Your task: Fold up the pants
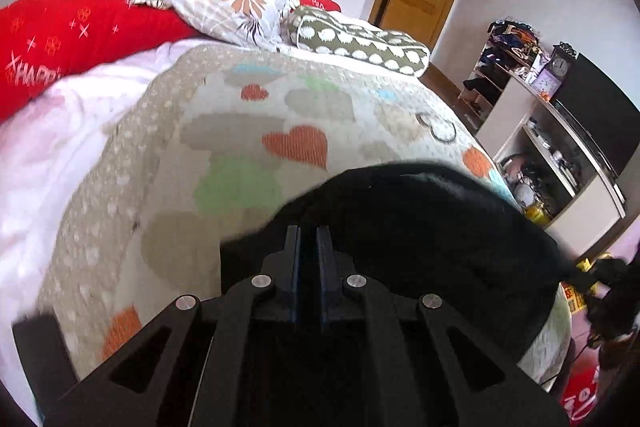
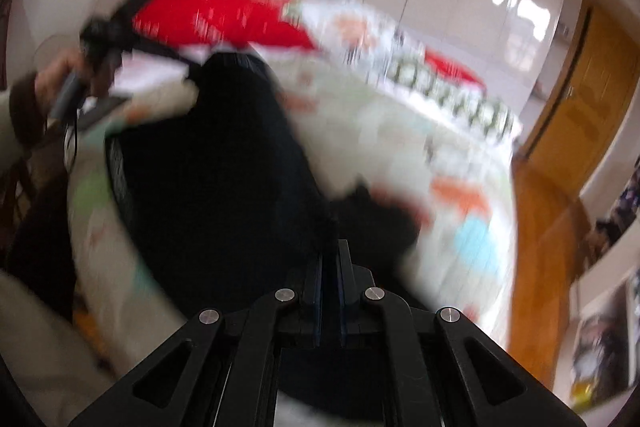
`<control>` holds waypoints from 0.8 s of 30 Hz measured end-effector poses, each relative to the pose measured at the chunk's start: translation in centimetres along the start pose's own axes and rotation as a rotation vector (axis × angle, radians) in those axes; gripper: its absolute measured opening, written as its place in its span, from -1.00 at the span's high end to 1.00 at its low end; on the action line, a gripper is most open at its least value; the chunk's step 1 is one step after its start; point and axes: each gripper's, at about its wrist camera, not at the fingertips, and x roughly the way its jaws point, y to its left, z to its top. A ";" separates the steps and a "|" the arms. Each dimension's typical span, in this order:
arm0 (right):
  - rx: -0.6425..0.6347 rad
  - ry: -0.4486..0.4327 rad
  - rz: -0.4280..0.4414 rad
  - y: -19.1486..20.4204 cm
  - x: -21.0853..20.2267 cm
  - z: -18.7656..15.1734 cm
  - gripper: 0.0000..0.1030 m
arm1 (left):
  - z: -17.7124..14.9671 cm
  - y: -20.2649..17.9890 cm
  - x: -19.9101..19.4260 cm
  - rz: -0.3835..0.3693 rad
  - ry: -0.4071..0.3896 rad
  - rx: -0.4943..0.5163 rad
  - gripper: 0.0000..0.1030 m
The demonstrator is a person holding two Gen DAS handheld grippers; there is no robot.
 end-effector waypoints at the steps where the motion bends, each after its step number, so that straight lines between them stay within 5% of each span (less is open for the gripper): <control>1: 0.038 0.031 0.011 -0.3 0.5 -1.2 0.91 | -1.1 0.2 -0.2 0.000 0.005 -0.010 0.90; 7: 0.233 0.041 0.000 -2.9 -0.6 -3.8 0.80 | -5.9 2.3 -1.0 0.016 0.058 -0.099 0.90; 9: 0.258 -0.035 0.025 -2.9 -2.1 -2.4 0.24 | -6.9 2.9 -1.7 0.017 0.064 -0.125 0.85; 10: 0.259 -0.077 0.046 -2.5 -2.6 -1.5 -0.01 | -7.1 3.1 -1.9 0.023 0.061 -0.133 0.61; 11: 0.254 -0.123 0.079 -1.6 -2.8 -0.5 -0.47 | -7.2 3.4 -2.3 0.034 0.052 -0.143 0.03; 12: 0.234 -0.160 0.119 -0.3 -2.7 0.7 -0.55 | -7.1 3.7 -2.6 0.042 0.039 -0.153 -0.30; 13: 0.211 -0.173 0.150 0.8 -2.4 1.6 -0.55 | -7.1 4.1 -3.0 0.051 0.003 -0.175 -0.60; 18: 0.074 -0.202 0.240 8.1 2.3 6.7 -0.48 | -5.5 5.6 -2.4 0.045 -0.021 -0.237 -0.60; 24: -0.017 -0.129 0.251 13.8 9.0 9.9 -0.48 | -4.0 6.3 2.4 0.039 0.072 -0.254 -0.60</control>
